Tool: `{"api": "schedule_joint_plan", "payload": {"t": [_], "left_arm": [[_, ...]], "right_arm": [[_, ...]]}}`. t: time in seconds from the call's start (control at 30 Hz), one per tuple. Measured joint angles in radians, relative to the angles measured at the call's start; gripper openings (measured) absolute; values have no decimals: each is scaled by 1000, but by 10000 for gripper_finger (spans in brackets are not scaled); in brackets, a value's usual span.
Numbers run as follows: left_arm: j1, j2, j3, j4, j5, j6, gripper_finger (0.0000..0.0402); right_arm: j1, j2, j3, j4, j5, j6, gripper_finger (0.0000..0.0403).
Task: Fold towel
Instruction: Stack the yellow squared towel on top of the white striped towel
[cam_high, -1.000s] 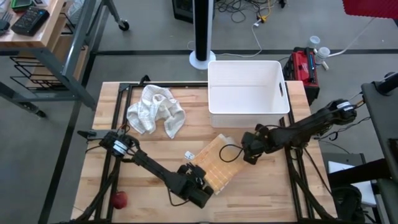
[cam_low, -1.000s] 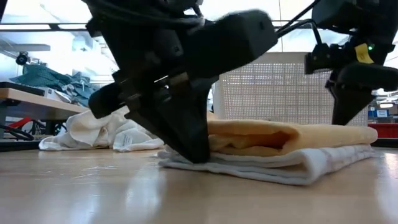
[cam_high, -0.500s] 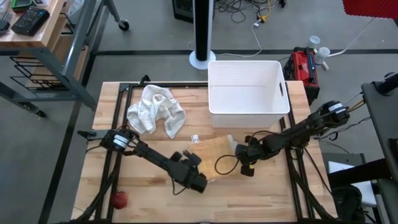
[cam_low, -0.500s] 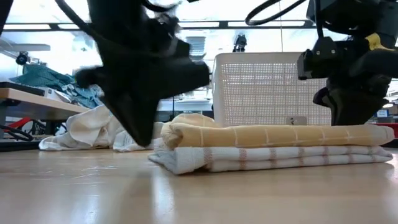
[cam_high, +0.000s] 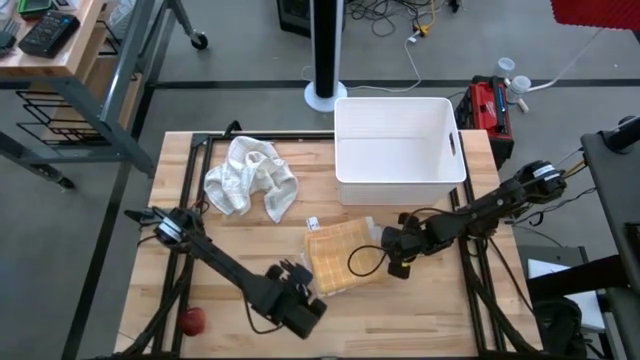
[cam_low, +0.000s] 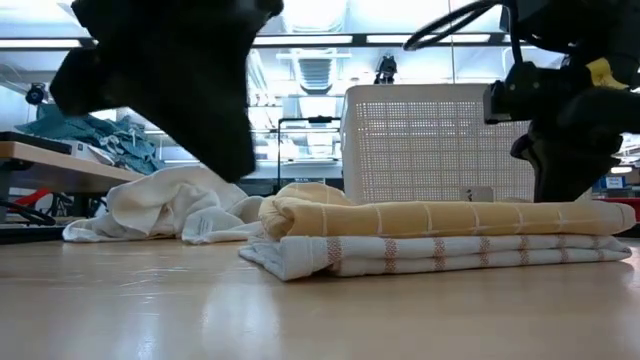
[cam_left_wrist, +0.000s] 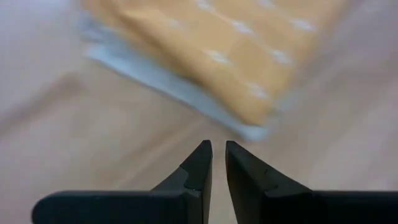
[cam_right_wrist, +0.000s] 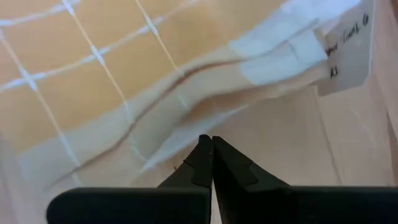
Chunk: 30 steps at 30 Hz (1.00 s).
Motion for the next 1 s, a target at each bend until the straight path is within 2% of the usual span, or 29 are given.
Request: {"api": "schedule_joint_plan", "payload": {"t": [0.13,0.3,0.5,0.63,0.77,0.9,1.0], "left_arm": [[-3,-1,-77,236,0,22,37],[11,-1,-188,389,0,6,37],[32,-6,-299,475,15,-41,37],[46,-8,-322,484,-31,-38,37],[70,-8,-327,467,-95,22,37],[107,-22,-350,464,-99,98,37],[132,-40,-381,459,-95,121,37]], "right_arm": [[0,2,-2,0,0,7,0],[0,5,-2,8,-1,25,0],[0,7,-2,50,-8,23,0],[0,23,-2,116,-9,17,0],[0,49,-2,177,-9,6,0],[-7,70,-2,212,1,0,0],[-9,70,-2,207,55,-1,0]]}}
